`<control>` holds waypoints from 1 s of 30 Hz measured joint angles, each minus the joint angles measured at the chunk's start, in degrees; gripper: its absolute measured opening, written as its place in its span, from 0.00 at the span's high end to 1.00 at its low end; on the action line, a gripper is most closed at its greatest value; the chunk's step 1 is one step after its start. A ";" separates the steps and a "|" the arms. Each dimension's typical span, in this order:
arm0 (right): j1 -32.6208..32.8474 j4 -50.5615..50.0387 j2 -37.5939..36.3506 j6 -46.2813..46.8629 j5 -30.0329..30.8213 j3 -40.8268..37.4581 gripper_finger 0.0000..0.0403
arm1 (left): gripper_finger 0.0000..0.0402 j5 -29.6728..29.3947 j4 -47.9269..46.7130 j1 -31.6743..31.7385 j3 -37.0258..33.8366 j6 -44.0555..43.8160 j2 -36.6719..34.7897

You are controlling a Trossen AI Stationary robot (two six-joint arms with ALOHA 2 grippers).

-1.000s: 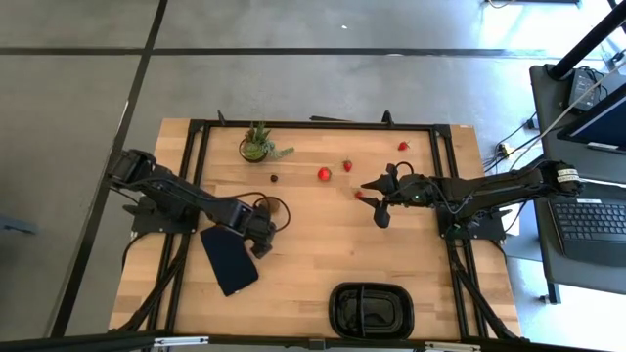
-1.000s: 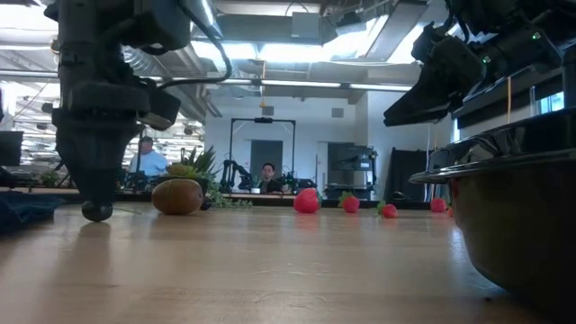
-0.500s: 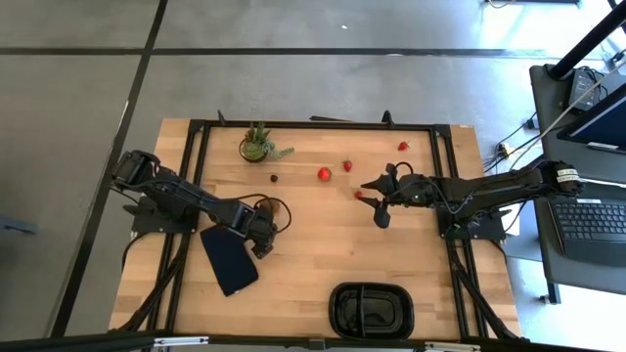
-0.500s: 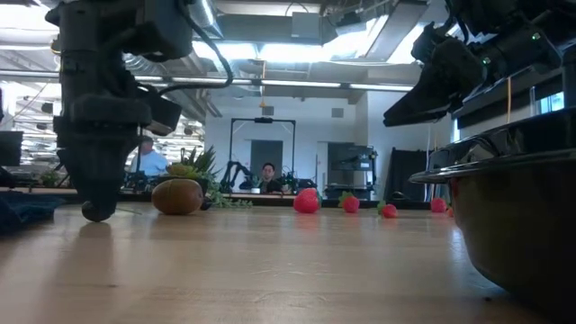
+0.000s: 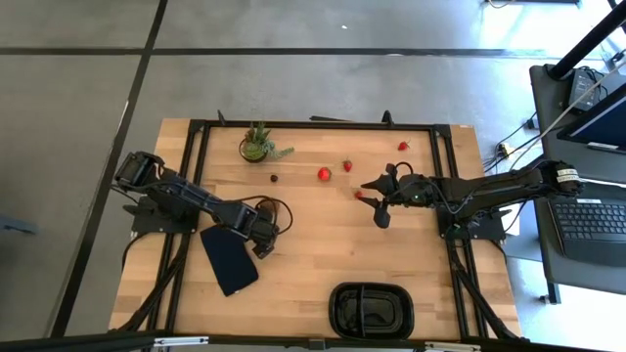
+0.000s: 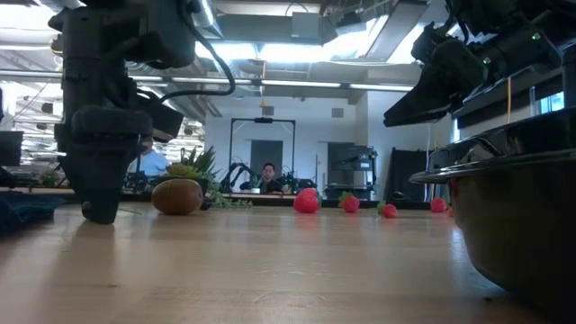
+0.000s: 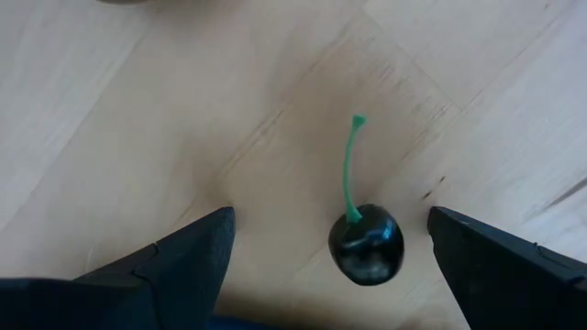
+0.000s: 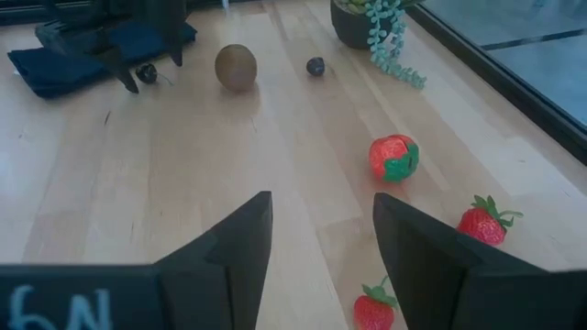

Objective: Pick and placing Produce into tupperware
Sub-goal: Put the black cherry into the black container

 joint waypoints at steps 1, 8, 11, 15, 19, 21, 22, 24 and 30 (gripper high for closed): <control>0.00 -0.01 0.00 0.01 0.00 0.00 0.52 | 0.13 0.00 0.00 0.07 0.00 0.02 0.00; -0.01 0.00 0.00 0.03 0.00 0.00 0.52 | 0.16 0.73 -0.08 0.38 0.02 -0.17 0.02; 0.01 -0.01 0.00 0.03 0.01 0.00 0.52 | 0.19 1.95 -1.21 0.49 1.05 -0.12 0.27; 0.00 0.00 0.00 0.03 0.00 0.00 0.52 | 0.23 3.21 -0.98 0.44 2.08 0.31 0.31; -0.02 0.01 0.00 0.02 0.02 0.00 0.52 | 0.27 3.05 -1.46 0.55 2.08 0.33 0.71; 0.01 -0.01 0.00 0.01 0.02 0.00 0.52 | 0.29 3.08 -2.05 0.49 2.08 0.33 0.72; -0.01 -0.01 0.00 0.01 0.00 0.00 0.52 | 0.30 3.04 -2.03 0.50 2.10 0.33 0.72; 0.00 -0.01 0.00 0.01 0.01 0.00 0.52 | 0.31 2.94 -2.07 0.55 2.10 0.33 0.72; -0.02 -0.01 0.00 -0.01 0.00 0.00 0.52 | 0.33 2.27 -2.00 0.53 2.14 0.29 0.70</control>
